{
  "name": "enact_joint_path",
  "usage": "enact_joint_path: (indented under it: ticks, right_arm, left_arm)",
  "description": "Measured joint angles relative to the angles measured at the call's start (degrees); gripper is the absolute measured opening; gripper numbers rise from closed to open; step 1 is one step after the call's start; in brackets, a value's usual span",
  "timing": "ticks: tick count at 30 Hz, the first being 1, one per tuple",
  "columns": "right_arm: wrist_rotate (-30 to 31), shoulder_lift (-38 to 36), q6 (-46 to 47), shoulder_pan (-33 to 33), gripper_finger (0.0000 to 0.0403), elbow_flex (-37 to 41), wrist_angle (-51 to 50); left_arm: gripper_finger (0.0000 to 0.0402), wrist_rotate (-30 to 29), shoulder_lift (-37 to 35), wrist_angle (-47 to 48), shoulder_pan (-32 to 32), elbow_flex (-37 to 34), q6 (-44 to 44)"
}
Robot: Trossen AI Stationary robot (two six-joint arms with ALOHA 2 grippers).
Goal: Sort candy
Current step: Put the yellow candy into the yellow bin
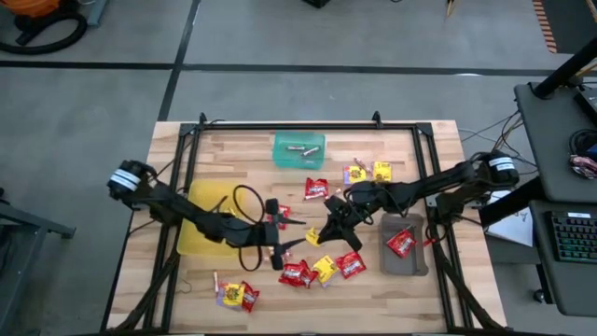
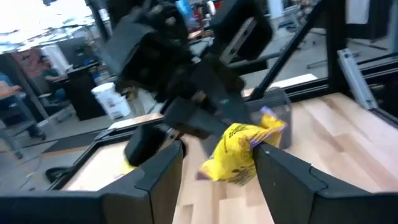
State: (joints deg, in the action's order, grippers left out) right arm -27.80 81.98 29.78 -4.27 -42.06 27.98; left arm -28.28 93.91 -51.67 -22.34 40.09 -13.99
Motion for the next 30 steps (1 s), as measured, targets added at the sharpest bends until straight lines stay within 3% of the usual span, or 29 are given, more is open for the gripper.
enact_joint_path:
  ticks: [4, 9, 17, 24, 30]
  right_arm:
    - [-0.71, 0.24, 0.00, -0.04, 0.0008, -0.07, 0.02]
    - [-0.69, 0.02, -0.02, 0.02, 0.0008, -0.20, 0.57]
    - [1.24, -0.02, 0.46, -0.02, 0.0010, -0.72, 0.64]
    - [2.49, -0.96, 0.61, 0.11, 0.0059, -0.74, 0.64]
    - [5.25, -4.18, 0.63, 0.59, 0.0127, -0.79, -3.03]
  left_arm:
    - [0.0166, 3.97, 1.59, 0.12, 0.14, 1.14, -0.30]
    - [0.0129, 4.33, 1.61, 0.06, 0.23, 1.01, 0.87]
    - [0.0012, 4.50, 1.45, 0.10, 0.21, 1.36, 1.34]
    - [0.0003, 1.41, 0.18, 1.30, -0.09, 1.36, 3.17]
    - [0.0001, -2.11, -5.78, 13.01, -0.59, 1.36, 9.65]
